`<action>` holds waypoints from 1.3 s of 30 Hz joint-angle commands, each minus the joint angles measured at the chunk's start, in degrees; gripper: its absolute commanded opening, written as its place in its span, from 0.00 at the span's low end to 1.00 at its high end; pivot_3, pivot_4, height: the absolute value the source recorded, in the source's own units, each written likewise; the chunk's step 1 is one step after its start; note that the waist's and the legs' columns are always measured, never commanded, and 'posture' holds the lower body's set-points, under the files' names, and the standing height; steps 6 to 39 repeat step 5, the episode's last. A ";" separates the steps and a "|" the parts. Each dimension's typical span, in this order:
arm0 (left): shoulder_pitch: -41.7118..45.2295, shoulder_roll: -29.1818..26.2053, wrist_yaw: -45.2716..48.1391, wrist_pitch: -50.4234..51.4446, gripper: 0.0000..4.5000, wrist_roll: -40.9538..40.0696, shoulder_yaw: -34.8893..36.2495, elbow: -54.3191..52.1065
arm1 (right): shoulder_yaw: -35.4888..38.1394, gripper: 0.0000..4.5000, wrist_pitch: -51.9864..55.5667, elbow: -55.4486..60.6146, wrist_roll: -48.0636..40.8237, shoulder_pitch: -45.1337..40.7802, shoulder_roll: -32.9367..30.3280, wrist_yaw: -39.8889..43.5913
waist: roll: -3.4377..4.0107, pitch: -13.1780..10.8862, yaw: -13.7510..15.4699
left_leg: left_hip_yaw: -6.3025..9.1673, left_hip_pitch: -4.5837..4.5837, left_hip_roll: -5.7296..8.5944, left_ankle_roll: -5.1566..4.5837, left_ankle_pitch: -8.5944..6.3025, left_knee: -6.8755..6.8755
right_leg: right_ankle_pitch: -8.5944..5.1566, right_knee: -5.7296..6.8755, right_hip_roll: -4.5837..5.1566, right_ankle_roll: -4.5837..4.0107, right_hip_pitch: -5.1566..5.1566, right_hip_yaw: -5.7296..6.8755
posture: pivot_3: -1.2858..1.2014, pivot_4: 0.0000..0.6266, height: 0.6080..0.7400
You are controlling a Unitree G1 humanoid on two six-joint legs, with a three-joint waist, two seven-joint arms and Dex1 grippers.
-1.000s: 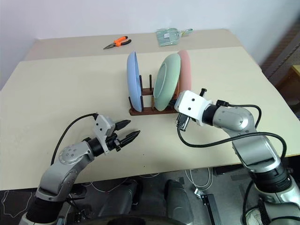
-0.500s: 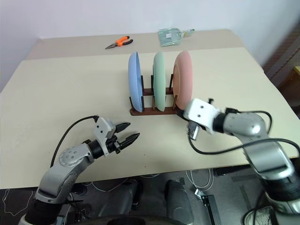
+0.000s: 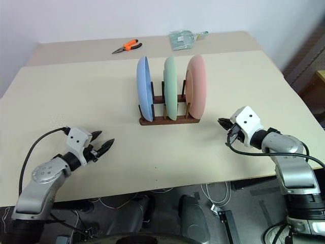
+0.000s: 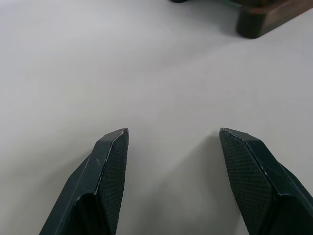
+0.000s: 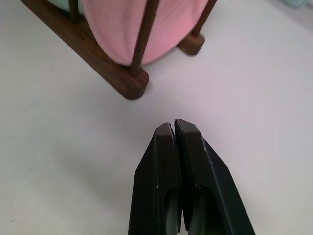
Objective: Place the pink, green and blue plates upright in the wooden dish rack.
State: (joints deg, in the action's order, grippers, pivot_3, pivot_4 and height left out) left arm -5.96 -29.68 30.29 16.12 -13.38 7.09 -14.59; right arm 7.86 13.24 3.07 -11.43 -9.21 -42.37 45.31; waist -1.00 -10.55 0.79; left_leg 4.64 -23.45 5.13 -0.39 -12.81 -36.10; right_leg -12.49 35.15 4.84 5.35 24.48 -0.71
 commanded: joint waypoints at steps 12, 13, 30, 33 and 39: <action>-2.12 0.71 -1.22 -0.27 0.67 -0.35 2.04 -3.80 | -0.81 0.01 -2.97 -4.51 -0.57 -4.60 4.11 -0.51 | 0.01 0.00 -0.07 | 0.00 0.00 -0.01 0.00 0.00 0.02 | 0.00 0.01 -0.02 0.00 0.02 0.00 | 0.52 0.24 0.91; -2.12 0.71 -1.22 -0.27 0.67 -0.35 2.04 -3.80 | -0.81 0.01 -2.97 -4.51 -0.57 -4.60 4.11 -0.51 | 0.01 0.00 -0.07 | 0.00 0.00 -0.01 0.00 0.00 0.02 | 0.00 0.01 -0.02 0.00 0.02 0.00 | 0.52 0.24 0.91; -2.12 0.71 -1.22 -0.27 0.67 -0.35 2.04 -3.80 | -0.81 0.01 -2.97 -4.51 -0.57 -4.60 4.11 -0.51 | 0.01 0.00 -0.07 | 0.00 0.00 -0.01 0.00 0.00 0.02 | 0.00 0.01 -0.02 0.00 0.02 0.00 | 0.52 0.24 0.91; -2.12 0.71 -1.22 -0.27 0.67 -0.35 2.04 -3.80 | -0.81 0.01 -2.97 -4.51 -0.57 -4.60 4.11 -0.51 | 0.01 0.00 -0.07 | 0.00 0.00 -0.01 0.00 0.00 0.02 | 0.00 0.01 -0.02 0.00 0.02 0.00 | 0.52 0.24 0.91; -2.12 0.71 -1.22 -0.27 0.67 -0.35 2.04 -3.80 | -0.81 0.01 -2.97 -4.51 -0.57 -4.60 4.11 -0.51 | 0.01 0.00 -0.07 | 0.00 0.00 -0.01 0.00 0.00 0.02 | 0.00 0.01 -0.02 0.00 0.02 0.00 | 0.52 0.24 0.91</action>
